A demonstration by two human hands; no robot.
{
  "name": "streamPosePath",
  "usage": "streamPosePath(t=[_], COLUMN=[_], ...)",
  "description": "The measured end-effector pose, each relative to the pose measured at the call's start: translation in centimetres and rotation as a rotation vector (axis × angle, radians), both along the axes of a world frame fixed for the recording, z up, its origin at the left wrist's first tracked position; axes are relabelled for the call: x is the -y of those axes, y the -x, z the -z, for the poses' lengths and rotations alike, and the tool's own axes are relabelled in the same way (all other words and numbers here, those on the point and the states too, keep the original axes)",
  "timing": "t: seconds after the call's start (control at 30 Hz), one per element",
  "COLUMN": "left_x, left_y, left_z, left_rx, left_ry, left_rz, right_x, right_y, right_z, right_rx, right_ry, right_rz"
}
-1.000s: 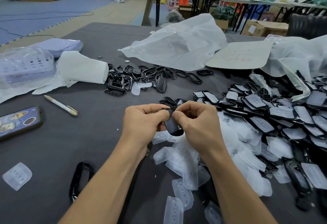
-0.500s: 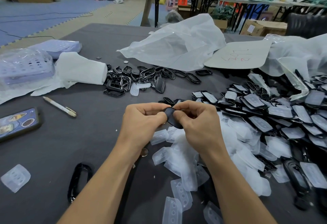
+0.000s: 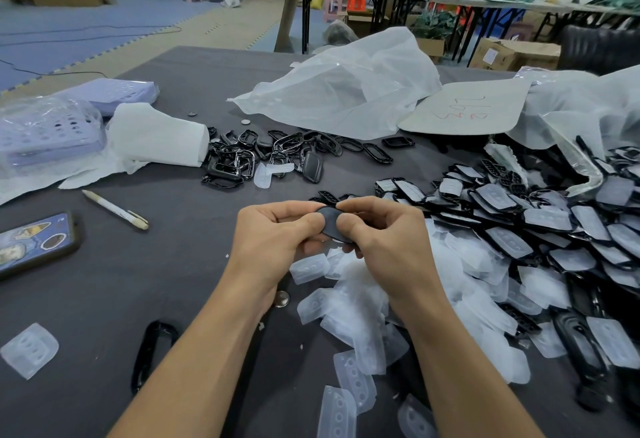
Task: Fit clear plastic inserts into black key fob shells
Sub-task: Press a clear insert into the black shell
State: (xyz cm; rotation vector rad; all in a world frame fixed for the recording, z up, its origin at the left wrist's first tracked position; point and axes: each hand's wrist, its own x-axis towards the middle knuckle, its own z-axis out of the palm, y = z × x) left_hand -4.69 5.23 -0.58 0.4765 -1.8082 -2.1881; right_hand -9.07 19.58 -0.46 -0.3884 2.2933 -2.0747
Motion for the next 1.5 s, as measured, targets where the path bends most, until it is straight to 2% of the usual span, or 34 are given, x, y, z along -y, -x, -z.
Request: streamPosePath(t=[0.27, 0.4, 0.57, 0.93, 1.07, 1.2, 1.33, 1.5], left_x=[-0.1, 0.1, 0.2, 0.0, -0.2, -0.1, 0.0, -0.2], left_y=[0.3, 0.1, -0.3, -0.1, 0.1, 0.4, 0.6, 0.6], left_z=[0.4, 0.1, -0.3, -0.2, 0.0, 0.4, 0.5, 0.5], left_rx=[0.027, 0.010, 0.003, 0.031, 0.033, 0.019, 0.006, -0.004], left_ry=[0.036, -0.012, 0.046, 0.070, 0.001, -0.018, -0.044, -0.062], left_rz=[-0.099, 0.028, 0.152, 0.050, -0.035, -0.149, -0.167, -0.150], right_x=[0.1, 0.0, -0.1, 0.1, 0.1, -0.3, 0.1, 0.7], right_y=[0.1, 0.3, 0.4, 0.2, -0.2, -0.4, -0.6, -0.7], right_z=[0.0, 0.0, 0.1, 0.2, 0.1, -0.1, 0.0, 0.5], right_rx=[0.048, 0.038, 0.018, -0.021, -0.043, -0.199, -0.267, -0.242], right_ry=[0.043, 0.029, -0.007, -0.012, -0.028, -0.126, -0.213, -0.271], right_rz=[-0.049, -0.053, -0.038, -0.037, 0.115, 0.369, 0.367, 0.366])
